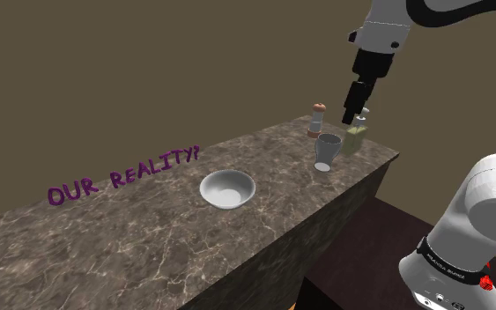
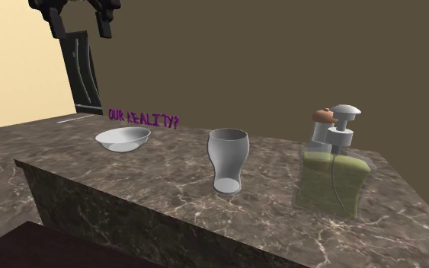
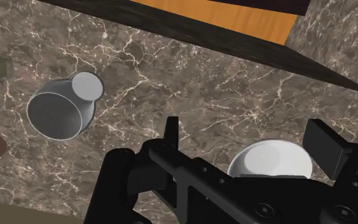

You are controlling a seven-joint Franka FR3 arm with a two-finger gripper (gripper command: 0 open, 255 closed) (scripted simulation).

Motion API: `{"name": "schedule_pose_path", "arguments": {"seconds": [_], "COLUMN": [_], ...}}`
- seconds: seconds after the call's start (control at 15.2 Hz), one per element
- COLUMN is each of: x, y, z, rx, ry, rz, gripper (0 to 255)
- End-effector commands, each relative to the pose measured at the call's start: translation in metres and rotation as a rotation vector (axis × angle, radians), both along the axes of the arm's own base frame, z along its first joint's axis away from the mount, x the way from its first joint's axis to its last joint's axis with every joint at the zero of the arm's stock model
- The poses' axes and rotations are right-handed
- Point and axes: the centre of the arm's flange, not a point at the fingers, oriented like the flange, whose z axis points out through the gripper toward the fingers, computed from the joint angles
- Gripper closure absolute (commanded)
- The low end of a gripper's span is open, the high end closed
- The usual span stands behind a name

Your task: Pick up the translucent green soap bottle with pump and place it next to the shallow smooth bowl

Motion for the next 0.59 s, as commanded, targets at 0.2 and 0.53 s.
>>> {"name": "schedule_pose_path", "arguments": {"seconds": [0.2, 0.53], "x": [0.015, 0.038], "y": [-0.038, -0.101], "z": [-0.006, -0.018], "rx": [0.009, 0.024], "ry": [0.007, 0.018], "rz": [-0.018, -0.048], "gripper": [0, 0]}}
